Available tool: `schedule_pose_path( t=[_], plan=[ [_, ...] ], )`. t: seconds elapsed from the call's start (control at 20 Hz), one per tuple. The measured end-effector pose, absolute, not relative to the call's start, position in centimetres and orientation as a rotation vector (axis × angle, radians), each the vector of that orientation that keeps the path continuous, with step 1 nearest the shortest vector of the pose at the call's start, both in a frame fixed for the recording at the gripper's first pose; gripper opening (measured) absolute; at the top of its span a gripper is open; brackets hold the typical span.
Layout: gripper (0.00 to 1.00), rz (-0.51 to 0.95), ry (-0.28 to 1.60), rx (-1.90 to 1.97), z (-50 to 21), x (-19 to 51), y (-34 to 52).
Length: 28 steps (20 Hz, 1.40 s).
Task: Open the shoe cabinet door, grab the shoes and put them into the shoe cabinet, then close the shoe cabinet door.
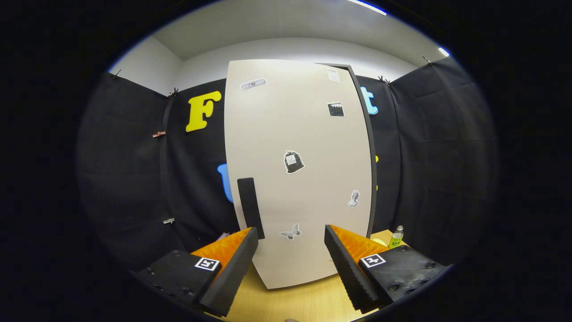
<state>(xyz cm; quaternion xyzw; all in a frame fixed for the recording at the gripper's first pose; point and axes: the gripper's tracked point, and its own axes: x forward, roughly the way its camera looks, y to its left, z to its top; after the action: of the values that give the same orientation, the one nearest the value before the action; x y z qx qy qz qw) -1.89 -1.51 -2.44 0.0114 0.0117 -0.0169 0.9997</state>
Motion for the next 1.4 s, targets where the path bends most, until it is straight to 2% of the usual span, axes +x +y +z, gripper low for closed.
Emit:
schedule_pose_path(
  t=[0.7,0.9,1.15,1.3,1.4],
  plan=[
    [0.98,-0.081,-0.016,0.035,-1.8,-2.1,-3.7],
    [0.98,-0.126,-0.046,0.027,-2.1,-3.1,-7.7],
    [0.98,-0.253,-0.111,0.087,-2.3,-5.0,-18.2],
    [0.98,-0.272,-0.094,0.085,-3.5,-4.8,-24.0],
    [0.98,-0.233,-0.069,0.028,-3.5,-4.6,-26.5]
  ],
)
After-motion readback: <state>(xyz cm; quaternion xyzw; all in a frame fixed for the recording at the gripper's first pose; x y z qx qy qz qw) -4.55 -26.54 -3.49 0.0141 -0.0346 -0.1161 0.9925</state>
